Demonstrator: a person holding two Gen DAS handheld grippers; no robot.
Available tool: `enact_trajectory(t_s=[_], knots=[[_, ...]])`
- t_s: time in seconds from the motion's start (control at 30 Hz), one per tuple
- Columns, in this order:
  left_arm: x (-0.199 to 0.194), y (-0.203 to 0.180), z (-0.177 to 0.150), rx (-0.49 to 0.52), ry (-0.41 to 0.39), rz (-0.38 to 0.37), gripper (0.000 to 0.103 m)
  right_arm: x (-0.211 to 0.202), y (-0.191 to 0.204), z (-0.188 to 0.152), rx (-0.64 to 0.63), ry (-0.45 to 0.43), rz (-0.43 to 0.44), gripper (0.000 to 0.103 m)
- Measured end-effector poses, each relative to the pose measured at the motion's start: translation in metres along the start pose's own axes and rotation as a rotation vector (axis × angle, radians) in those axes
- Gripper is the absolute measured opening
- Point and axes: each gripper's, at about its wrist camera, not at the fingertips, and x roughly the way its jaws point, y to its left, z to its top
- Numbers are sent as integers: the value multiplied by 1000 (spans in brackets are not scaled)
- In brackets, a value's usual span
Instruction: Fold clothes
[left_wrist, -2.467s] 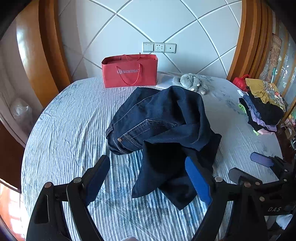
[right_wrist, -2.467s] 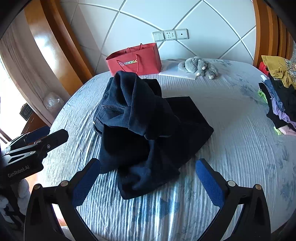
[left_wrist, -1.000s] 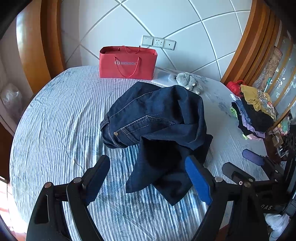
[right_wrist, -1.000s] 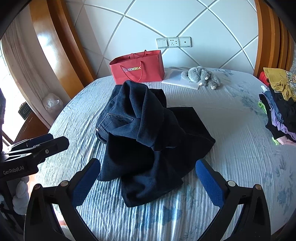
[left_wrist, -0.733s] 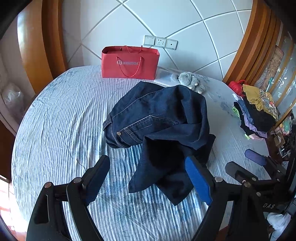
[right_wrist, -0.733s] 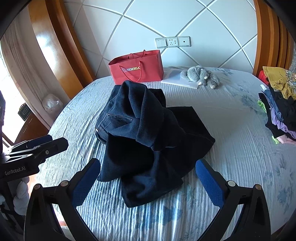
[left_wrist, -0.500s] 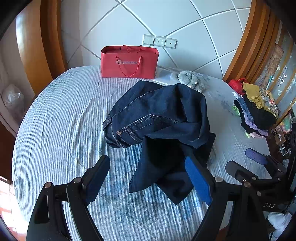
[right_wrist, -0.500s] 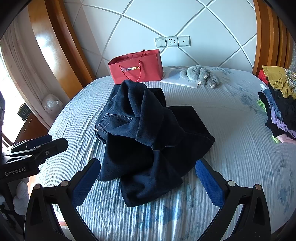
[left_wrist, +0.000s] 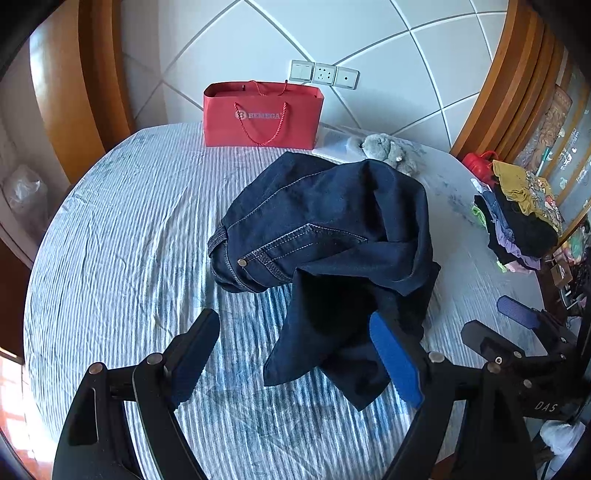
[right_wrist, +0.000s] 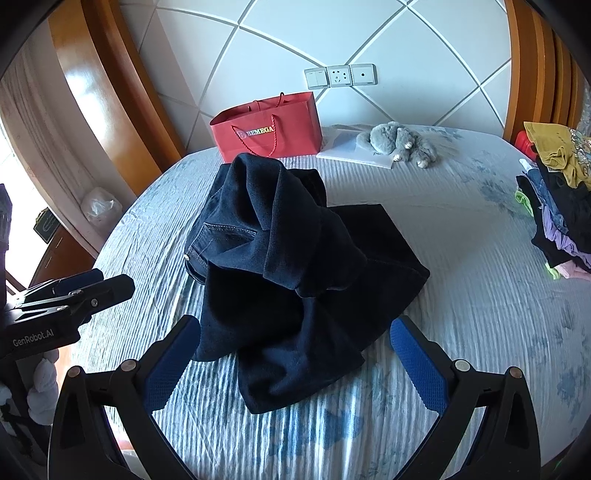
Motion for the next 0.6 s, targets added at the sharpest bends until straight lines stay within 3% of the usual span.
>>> enact_trajectory(t_s=[0.37,0.6], knots=[[67,39,28,-14,67,5,84,42,-13,16,26,63,21,103],[116,34,43,79,86,-23,84,77,-21,35,43,99,48,103]])
